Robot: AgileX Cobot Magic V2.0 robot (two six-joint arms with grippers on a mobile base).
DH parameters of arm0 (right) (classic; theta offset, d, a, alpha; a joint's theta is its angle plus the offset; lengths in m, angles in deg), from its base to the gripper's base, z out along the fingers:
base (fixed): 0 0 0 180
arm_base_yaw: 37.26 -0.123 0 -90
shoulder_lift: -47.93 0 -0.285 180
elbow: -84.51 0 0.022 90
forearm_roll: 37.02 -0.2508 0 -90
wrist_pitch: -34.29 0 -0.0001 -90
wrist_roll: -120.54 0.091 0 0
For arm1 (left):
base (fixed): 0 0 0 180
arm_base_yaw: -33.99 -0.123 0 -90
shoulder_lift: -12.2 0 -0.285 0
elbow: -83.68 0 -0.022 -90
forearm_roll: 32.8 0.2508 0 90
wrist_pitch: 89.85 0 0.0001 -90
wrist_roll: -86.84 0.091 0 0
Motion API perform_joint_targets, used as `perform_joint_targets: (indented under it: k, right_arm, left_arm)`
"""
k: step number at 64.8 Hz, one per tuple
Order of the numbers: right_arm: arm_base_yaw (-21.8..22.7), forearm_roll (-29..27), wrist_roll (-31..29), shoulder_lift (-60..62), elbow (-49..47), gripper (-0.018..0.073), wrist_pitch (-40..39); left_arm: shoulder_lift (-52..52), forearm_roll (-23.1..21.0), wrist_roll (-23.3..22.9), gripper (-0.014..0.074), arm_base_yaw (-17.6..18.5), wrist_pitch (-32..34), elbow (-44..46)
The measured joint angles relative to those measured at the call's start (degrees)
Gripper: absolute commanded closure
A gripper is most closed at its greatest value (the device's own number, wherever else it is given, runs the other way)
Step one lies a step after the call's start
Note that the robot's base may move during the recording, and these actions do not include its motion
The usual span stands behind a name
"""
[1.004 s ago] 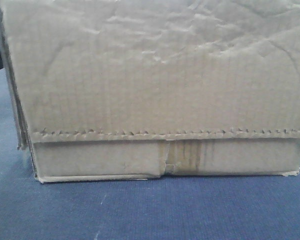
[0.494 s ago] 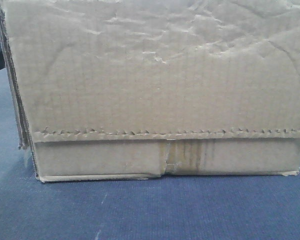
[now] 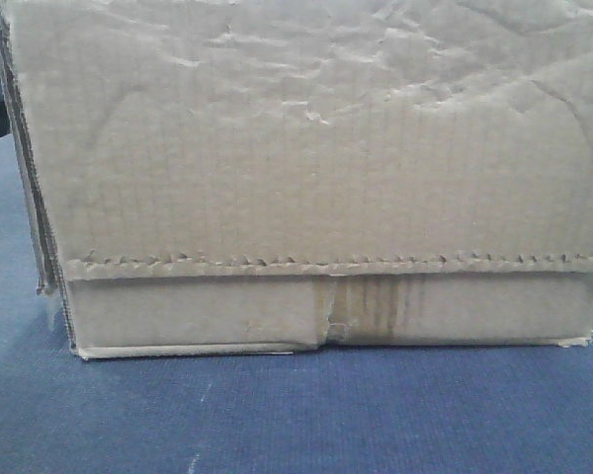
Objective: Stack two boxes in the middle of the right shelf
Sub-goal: 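Grip both side walls of the plain box with both grippers and lift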
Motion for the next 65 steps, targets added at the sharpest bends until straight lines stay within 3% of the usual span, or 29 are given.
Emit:
perform_joint_targets:
  k: [15, 39, 44, 48, 53, 59, 65]
  right_arm:
    - [0.0, 0.0, 0.0, -6.3, 0.0, 0.0001, 1.5]
    - [0.0, 0.0, 0.0, -14.5, 0.0, 0.0031, 1.5]
    - [0.0, 0.0, 0.0, -15.5, 0.0, 0.013, 1.4]
    - [0.0, 0.0, 0.0, -16.0, 0.0, 0.0251, 1.3]
    - [0.0, -0.1, 0.0, -16.1, 0.0, 0.0444, 0.8]
    - [-0.2, -1.3, 0.0, -16.1, 0.0, 0.0708, 0.2]
    - [-0.6, -2.2, -0.1, -16.1, 0.0, 0.0713, 0.3]
  left_arm:
    - [-1.1, -1.1, 0.0, 0.0099, 2.0, 0.6, -7.9]
    - [-6.9, -3.5, -0.1, 0.0102, 2.0, 2.0, -9.0]
    - [-8.1, -3.6, -0.4, 0.014, 2.0, 2.0, -9.0]
    - [-8.6, -3.6, -1.2, 0.0226, 2.0, 2.0, -9.0]
    - [-9.0, -3.7, -1.4, 0.041, 2.0, 2.1, -9.0]
    - [-9.1, -5.2, -1.7, 0.0706, 2.2, 2.1, -9.0]
    - [-9.1, -4.4, -2.3, 0.0708, 2.5, 2.4, -9.0]
